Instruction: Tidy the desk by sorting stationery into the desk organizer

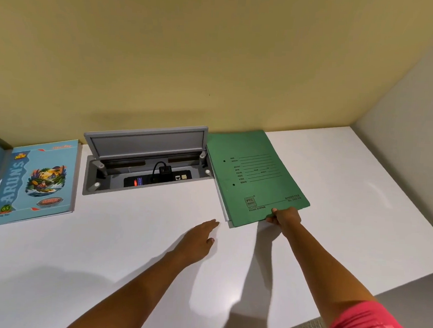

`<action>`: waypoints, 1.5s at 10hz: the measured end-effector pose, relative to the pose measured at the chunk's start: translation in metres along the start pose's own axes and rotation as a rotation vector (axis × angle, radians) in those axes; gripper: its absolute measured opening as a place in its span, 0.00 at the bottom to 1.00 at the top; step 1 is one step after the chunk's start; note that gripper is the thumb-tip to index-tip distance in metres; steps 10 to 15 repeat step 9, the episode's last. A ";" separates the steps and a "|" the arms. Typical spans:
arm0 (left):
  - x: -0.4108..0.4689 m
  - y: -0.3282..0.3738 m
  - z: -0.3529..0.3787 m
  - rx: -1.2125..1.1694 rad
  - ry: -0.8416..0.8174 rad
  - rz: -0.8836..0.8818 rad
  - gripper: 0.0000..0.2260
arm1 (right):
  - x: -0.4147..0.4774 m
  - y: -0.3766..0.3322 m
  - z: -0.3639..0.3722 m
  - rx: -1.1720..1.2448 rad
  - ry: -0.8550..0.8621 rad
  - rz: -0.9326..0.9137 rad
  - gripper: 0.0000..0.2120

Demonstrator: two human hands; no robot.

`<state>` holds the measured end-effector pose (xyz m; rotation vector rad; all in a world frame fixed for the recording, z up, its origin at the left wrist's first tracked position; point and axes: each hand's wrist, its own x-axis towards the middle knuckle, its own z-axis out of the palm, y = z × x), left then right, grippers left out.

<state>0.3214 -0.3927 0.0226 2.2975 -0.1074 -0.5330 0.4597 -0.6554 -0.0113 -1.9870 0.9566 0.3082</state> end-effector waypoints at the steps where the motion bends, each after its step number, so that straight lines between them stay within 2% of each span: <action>1: -0.002 -0.008 -0.002 0.027 0.024 0.004 0.23 | -0.007 -0.003 0.005 -0.157 0.010 -0.044 0.12; 2: -0.005 -0.014 -0.004 0.070 0.055 0.032 0.23 | -0.022 -0.008 0.004 -0.241 0.023 -0.064 0.15; 3: -0.008 -0.020 -0.007 0.078 0.078 0.035 0.23 | -0.028 -0.010 0.002 -0.330 0.027 -0.065 0.12; 5: -0.021 -0.035 -0.015 0.096 0.129 0.025 0.22 | -0.048 -0.009 0.010 -0.366 0.108 -0.113 0.16; 6: -0.033 -0.044 -0.022 0.114 0.158 0.017 0.22 | -0.072 -0.008 0.022 -0.297 0.161 -0.124 0.21; 7: -0.046 -0.058 -0.026 0.151 0.206 0.009 0.22 | -0.102 -0.002 0.040 -0.173 0.181 -0.163 0.21; 8: -0.066 -0.074 -0.031 0.162 0.250 0.002 0.21 | -0.138 0.005 0.059 -0.080 0.181 -0.228 0.17; 9: -0.085 -0.096 -0.036 0.149 0.299 0.012 0.22 | -0.171 0.019 0.086 -0.115 0.154 -0.311 0.17; 15: -0.085 -0.096 -0.036 0.149 0.299 0.012 0.22 | -0.171 0.019 0.086 -0.115 0.154 -0.311 0.17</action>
